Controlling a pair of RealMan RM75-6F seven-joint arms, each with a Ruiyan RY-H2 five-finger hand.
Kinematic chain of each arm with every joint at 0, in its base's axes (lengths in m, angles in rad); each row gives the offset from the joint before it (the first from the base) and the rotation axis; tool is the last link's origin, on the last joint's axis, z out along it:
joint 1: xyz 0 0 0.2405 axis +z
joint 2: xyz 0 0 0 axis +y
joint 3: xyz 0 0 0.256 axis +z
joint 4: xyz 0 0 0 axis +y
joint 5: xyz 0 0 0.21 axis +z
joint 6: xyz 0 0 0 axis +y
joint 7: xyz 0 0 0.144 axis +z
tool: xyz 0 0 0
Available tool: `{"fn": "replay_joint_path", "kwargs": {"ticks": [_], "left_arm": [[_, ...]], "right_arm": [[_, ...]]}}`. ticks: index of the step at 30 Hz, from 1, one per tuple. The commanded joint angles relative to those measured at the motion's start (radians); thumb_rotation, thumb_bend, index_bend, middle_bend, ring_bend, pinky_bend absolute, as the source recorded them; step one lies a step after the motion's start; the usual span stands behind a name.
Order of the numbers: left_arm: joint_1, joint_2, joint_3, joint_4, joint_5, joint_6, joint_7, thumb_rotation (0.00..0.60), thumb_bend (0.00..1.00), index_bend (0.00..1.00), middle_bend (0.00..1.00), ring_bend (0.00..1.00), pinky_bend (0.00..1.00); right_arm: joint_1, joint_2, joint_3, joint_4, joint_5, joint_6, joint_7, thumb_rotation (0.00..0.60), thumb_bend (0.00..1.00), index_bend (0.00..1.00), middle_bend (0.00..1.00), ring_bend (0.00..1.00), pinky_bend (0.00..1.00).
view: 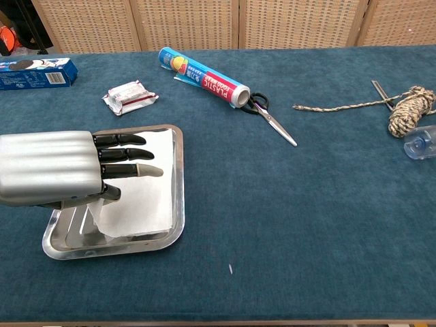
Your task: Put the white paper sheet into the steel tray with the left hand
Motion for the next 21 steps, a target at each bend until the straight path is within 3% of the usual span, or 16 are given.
{"fn": "replay_joint_path", "kwargs": {"ticks": [1,7,21], "left_arm": [[-0.001,0.002,0.001,-0.002,-0.002,-0.003,0.001,0.6,0.59,0.73,0.12,0.0,0.0],[-0.003,0.011,0.003,-0.011,-0.003,-0.006,0.003,0.6,0.54,0.71,0.12,0.0,0.0],[-0.008,0.012,0.01,-0.02,0.0,-0.011,-0.003,0.6,0.37,0.49,0.08,0.0,0.0]], "right_arm": [[-0.001,0.0,0.0,0.001,-0.001,0.001,0.001,0.6,0.0,0.23,0.0,0.0,0.0],[-0.002,-0.004,0.003,0.006,-0.003,0.008,0.009,0.6,0.0,0.23,0.0,0.0,0.0],[-0.004,-0.006,0.005,0.009,-0.006,0.015,0.016,0.6,0.0,0.23,0.0,0.0,0.0]]}}
